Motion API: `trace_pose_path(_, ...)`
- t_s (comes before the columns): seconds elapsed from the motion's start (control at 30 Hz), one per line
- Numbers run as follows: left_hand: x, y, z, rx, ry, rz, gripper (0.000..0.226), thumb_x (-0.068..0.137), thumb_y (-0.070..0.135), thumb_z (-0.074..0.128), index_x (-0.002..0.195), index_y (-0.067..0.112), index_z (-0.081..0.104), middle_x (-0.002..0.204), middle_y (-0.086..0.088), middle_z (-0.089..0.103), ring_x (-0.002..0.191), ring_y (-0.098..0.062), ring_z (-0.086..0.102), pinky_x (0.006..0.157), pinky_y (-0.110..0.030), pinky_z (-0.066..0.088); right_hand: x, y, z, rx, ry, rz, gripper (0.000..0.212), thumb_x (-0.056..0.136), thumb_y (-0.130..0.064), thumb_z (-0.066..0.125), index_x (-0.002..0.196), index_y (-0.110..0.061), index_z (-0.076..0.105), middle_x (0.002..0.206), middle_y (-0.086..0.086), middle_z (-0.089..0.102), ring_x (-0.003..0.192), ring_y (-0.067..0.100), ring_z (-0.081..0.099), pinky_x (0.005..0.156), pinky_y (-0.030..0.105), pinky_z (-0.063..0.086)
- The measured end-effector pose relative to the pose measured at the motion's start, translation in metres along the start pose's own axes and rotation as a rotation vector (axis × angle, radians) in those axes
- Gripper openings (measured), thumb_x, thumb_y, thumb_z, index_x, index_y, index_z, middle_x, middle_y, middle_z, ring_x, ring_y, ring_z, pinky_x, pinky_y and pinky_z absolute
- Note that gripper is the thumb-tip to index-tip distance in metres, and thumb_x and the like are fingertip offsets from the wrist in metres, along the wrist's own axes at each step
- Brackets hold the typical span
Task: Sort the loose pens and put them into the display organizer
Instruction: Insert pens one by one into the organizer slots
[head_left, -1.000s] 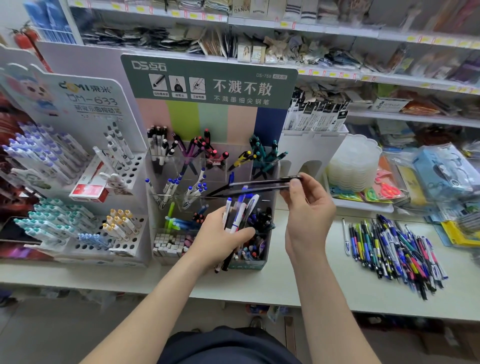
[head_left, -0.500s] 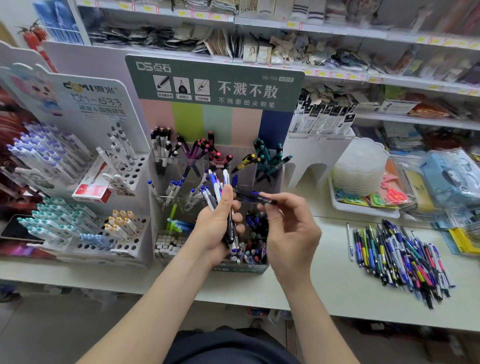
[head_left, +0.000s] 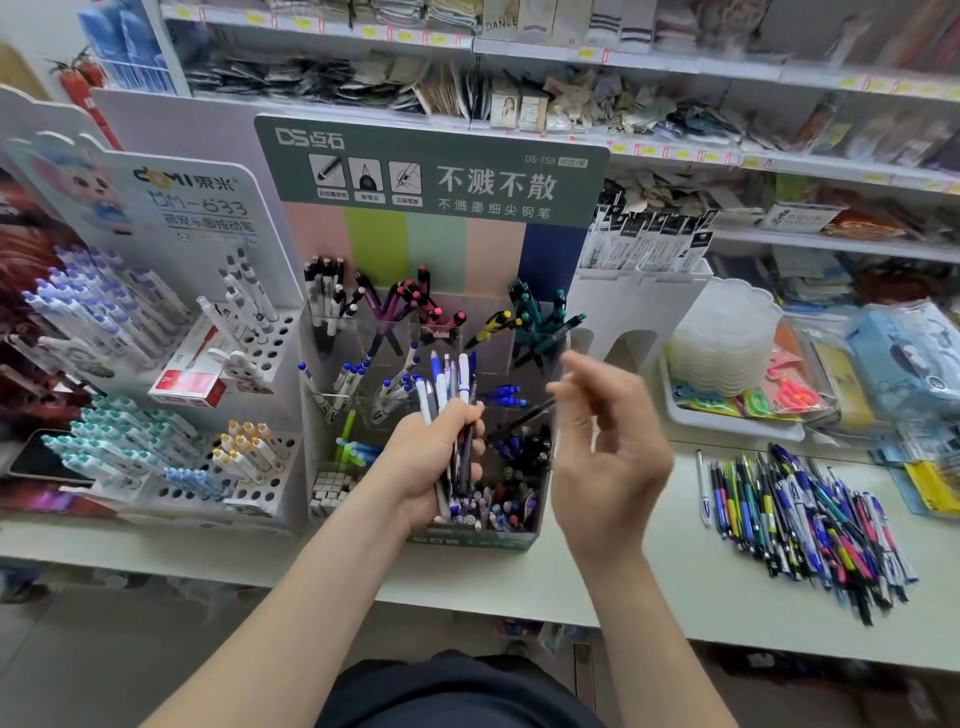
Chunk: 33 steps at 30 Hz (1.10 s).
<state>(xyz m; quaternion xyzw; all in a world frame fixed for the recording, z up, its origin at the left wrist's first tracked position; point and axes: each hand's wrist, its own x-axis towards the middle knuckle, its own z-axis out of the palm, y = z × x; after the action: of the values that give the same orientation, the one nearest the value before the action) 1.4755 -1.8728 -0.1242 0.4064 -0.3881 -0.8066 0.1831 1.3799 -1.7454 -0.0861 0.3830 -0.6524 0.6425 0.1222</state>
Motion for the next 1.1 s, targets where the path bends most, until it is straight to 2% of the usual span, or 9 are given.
trace_pose_path(0.13, -0.005, -0.006, -0.006, 0.363, -0.002, 0.136, 0.009, 0.097, 0.012, 0.065, 0.098, 0.007, 0.072, 0.085, -0.012, 0.071, 0.067, -0.019, 0.065, 0.063, -0.034, 0.052, 0.021, 0.006, 0.004, 0.215, 0.064, 0.39, 0.018, 0.1, -0.004, 0.071, 0.112, -0.017, 0.077, 0.088, -0.004, 0.077, 0.079, 0.015, 0.072, 0.076, 0.026, 0.058)
trace_pose_path(0.27, -0.016, -0.009, 0.004, 0.251, -0.151, 0.103, 0.021, 0.107, 0.013, 0.056, 0.119, 0.007, 0.072, 0.106, -0.015, 0.08, 0.077, -0.019, 0.073, 0.054, -0.028, 0.054, 0.019, 0.018, 0.024, 0.202, -0.083, 0.502, 0.015, 0.097, -0.004, 0.074, 0.103, -0.017, 0.078, 0.082, -0.003, 0.077, 0.074, 0.016, 0.073, 0.065, 0.034, 0.062)
trace_pose_path(0.33, -0.019, -0.011, 0.008, 0.185, -0.182, 0.066, 0.025, 0.11, 0.019, 0.053, 0.123, 0.007, 0.07, 0.1, -0.01, 0.08, 0.078, -0.018, 0.073, 0.051, -0.025, 0.052, 0.012, 0.023, 0.032, 0.151, -0.124, 0.499, 0.015, 0.098, -0.007, 0.074, 0.103, -0.02, 0.078, 0.087, -0.005, 0.078, 0.079, 0.017, 0.075, 0.072, 0.04, 0.064)
trace_pose_path(0.53, -0.019, -0.011, 0.004, 0.035, -0.217, 0.054, 0.027, 0.094, 0.034, 0.073, 0.11, 0.012, 0.066, 0.083, -0.004, 0.063, 0.06, -0.011, 0.055, 0.05, -0.025, 0.046, 0.01, 0.033, 0.036, 0.184, -0.172, 0.523, 0.017, 0.097, -0.007, 0.075, 0.111, -0.017, 0.078, 0.097, -0.005, 0.079, 0.09, 0.011, 0.076, 0.082, 0.022, 0.058)
trace_pose_path(0.63, -0.013, -0.013, 0.004, 0.084, -0.023, 0.188, 0.017, 0.095, 0.025, 0.078, 0.099, 0.01, 0.071, 0.082, -0.007, 0.067, 0.062, -0.015, 0.059, 0.054, -0.03, 0.05, 0.002, 0.031, 0.035, 0.133, -0.197, 0.543, 0.016, 0.098, -0.018, 0.075, 0.113, -0.021, 0.076, 0.101, -0.005, 0.077, 0.094, 0.012, 0.074, 0.084, 0.03, 0.061)
trace_pose_path(0.7, -0.008, -0.013, 0.003, 0.087, 0.143, 0.277, 0.019, 0.097, 0.024, 0.077, 0.097, 0.006, 0.074, 0.078, -0.006, 0.07, 0.064, -0.016, 0.062, 0.056, -0.031, 0.054, -0.006, 0.029, 0.03, 0.076, -0.239, 0.565, 0.003, 0.096, -0.024, 0.074, 0.098, -0.023, 0.075, 0.089, -0.006, 0.074, 0.084, 0.013, 0.071, 0.078, 0.041, 0.061)
trace_pose_path(0.8, -0.004, -0.008, 0.0, 0.027, 0.252, 0.34, 0.025, 0.098, 0.027, 0.076, 0.094, 0.002, 0.073, 0.073, -0.005, 0.068, 0.064, -0.017, 0.062, 0.059, -0.032, 0.055, -0.019, 0.021, 0.026, 0.077, -0.514, 0.64, 0.015, 0.084, -0.032, 0.079, 0.085, -0.022, 0.069, 0.077, 0.003, 0.071, 0.069, 0.026, 0.069, 0.068, 0.052, 0.06)
trace_pose_path(1.0, 0.001, -0.007, -0.015, -0.002, 0.244, 0.315, 0.032, 0.095, 0.036, 0.079, 0.099, 0.005, 0.073, 0.083, -0.007, 0.073, 0.083, -0.027, 0.072, 0.084, -0.053, 0.064, -0.026, 0.015, 0.032, -0.006, -0.74, 0.588, 0.036, 0.085, -0.042, 0.084, 0.118, -0.029, 0.075, 0.087, -0.011, 0.078, 0.08, 0.011, 0.075, 0.077, 0.041, 0.065)
trace_pose_path(1.1, -0.003, -0.007, -0.016, 0.03, 0.265, 0.35, 0.036, 0.096, 0.03, 0.079, 0.109, -0.002, 0.069, 0.084, -0.007, 0.071, 0.073, -0.015, 0.07, 0.067, -0.036, 0.063, -0.025, 0.01, 0.037, -0.098, -0.822, 0.517, 0.012, 0.096, -0.026, 0.071, 0.107, -0.026, 0.076, 0.081, -0.007, 0.077, 0.072, 0.012, 0.072, 0.076, 0.04, 0.062)
